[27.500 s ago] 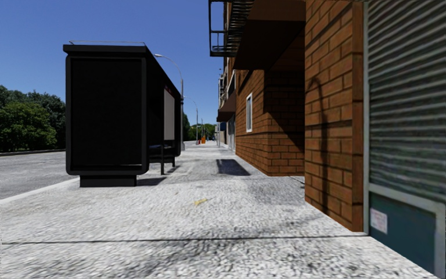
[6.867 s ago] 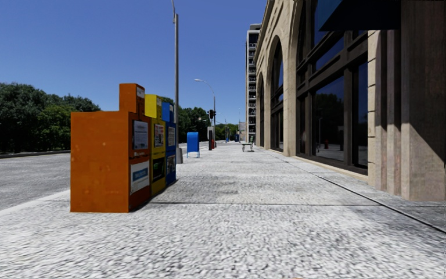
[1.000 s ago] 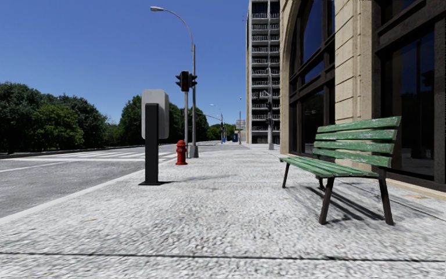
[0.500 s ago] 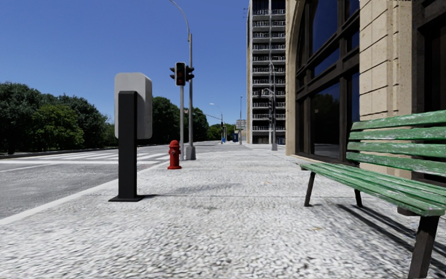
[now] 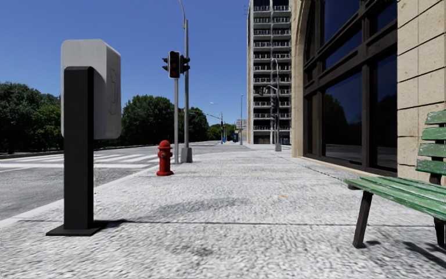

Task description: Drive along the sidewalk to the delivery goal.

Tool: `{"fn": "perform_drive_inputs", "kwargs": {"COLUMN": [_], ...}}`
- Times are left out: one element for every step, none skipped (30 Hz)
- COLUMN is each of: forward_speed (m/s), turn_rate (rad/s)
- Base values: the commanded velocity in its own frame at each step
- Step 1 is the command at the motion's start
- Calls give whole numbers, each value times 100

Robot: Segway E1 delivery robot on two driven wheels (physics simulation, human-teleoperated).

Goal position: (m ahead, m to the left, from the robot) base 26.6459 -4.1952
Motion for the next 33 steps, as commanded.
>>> {"fn": "perform_drive_inputs", "kwargs": {"forward_speed": [200, 200, 200, 200, 200, 200, 200, 200, 200, 200, 200, 200, 200, 200, 200, 200, 200, 200, 200, 200, 200, 200, 200, 200, 200, 200, 200, 200, 200, 200, 200, 200, 200], "turn_rate": [0, 0, 0, 0, 0, 0, 0, 0, 0, 0, 0, 0, 0, 0, -7, -16, -20, -22, -22, -23, -23, -23, -24, -25, -25, -26, -26, -26, -27, -27, -27, -27, -27]}}
